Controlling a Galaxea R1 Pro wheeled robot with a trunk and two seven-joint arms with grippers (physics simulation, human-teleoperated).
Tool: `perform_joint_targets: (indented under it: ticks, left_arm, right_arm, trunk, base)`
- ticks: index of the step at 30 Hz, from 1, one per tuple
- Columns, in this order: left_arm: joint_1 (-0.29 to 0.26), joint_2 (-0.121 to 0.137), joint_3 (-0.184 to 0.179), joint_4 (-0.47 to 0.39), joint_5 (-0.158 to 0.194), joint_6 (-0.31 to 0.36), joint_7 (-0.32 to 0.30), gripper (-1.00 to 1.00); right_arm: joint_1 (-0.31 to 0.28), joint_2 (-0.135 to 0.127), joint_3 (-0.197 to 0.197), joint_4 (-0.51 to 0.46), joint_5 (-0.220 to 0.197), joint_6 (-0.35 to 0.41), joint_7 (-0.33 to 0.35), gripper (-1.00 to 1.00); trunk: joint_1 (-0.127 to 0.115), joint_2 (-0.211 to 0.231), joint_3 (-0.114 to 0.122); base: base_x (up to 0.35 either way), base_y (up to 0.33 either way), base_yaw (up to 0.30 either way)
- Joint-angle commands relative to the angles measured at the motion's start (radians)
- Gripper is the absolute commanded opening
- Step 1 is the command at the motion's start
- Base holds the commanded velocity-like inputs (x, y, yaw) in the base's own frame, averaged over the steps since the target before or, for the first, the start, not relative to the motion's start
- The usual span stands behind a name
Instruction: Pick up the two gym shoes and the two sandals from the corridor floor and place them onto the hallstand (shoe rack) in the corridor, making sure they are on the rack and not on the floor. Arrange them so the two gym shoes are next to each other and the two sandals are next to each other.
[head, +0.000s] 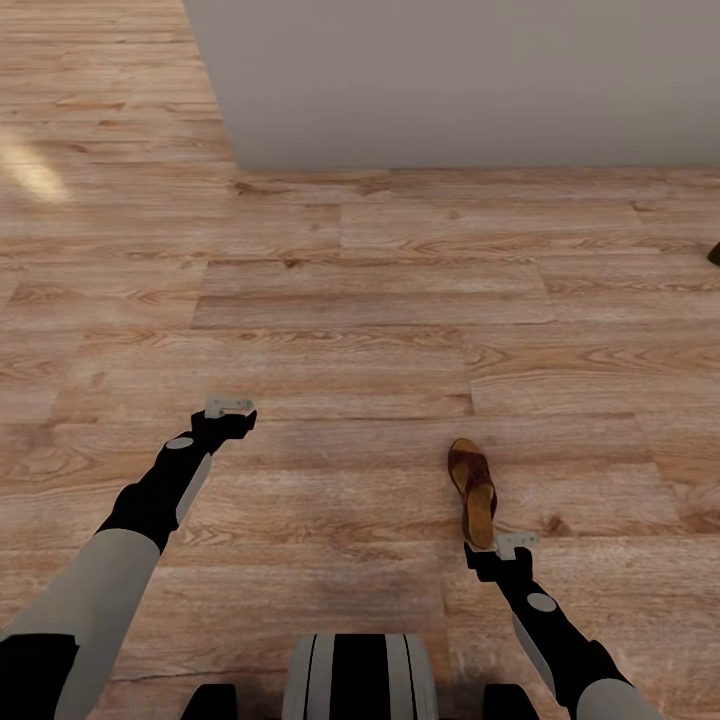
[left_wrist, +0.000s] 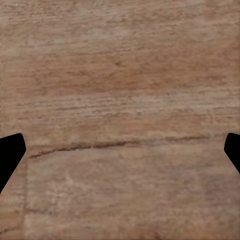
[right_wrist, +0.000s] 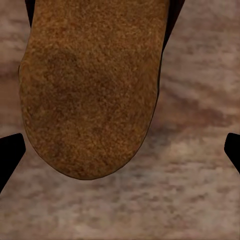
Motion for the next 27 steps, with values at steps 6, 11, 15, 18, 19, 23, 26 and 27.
perform_joint_targets:
  ticks: [6, 11, 15, 18, 19, 23, 26, 27]
  left_arm:
    - [0.000, -0.001, -0.003, -0.002, 0.004, 0.006, 0.001, 1.00]
    - [0.000, -0.001, -0.003, -0.002, 0.004, 0.006, 0.003, 1.00]
    - [0.000, -0.001, -0.003, -0.002, 0.004, 0.006, 0.002, 1.00]
    - [0.000, -0.001, -0.003, -0.002, 0.004, 0.006, 0.002, 1.00]
    - [-0.001, -0.001, -0.003, -0.002, 0.004, 0.006, 0.001, 1.00]
    - [-0.002, -0.001, -0.003, -0.002, 0.004, 0.006, 0.001, 1.00]
    - [-0.002, -0.001, -0.003, -0.002, 0.004, 0.006, 0.001, 1.00]
    - [-0.003, -0.001, -0.003, -0.002, 0.004, 0.006, 0.001, 1.00]
  right_arm:
    - [0.000, -0.001, 0.002, 0.001, 0.003, -0.003, 0.000, 1.00]
    - [0.000, -0.002, 0.002, 0.001, 0.003, -0.003, 0.000, 1.00]
    - [0.000, -0.002, 0.002, 0.001, 0.003, -0.003, 0.000, 1.00]
    - [0.000, -0.002, 0.002, 0.001, 0.003, -0.003, 0.000, 1.00]
    - [0.000, -0.002, 0.002, 0.001, 0.003, -0.003, 0.000, 1.00]
    - [0.000, -0.002, 0.002, 0.001, 0.003, -0.003, 0.000, 1.00]
    - [0.000, -0.002, 0.002, 0.001, 0.003, -0.003, 0.000, 1.00]
    - [0.000, -0.002, 0.002, 0.001, 0.003, -0.003, 0.000, 1.00]
  trunk:
    - [0.000, 0.000, 0.000]
    - [0.000, 0.000, 0.000]
    - [0.000, 0.000, 0.000]
    - [0.000, 0.000, 0.000]
    - [0.000, 0.000, 0.000]
    - [0.000, 0.000, 0.000]
    - [0.000, 0.000, 0.000]
    - [0.000, 0.000, 0.000]
  base:
    - [0.001, 0.000, 0.000]
    - [0.016, 0.000, 0.000]
    - [0.080, 0.000, 0.000]
    - [0.042, 0.000, 0.000]
    - [0.026, 0.000, 0.000]
    - [0.016, 0.000, 0.000]
    - [0.007, 0.000, 0.000]
    - [0.004, 0.000, 0.000]
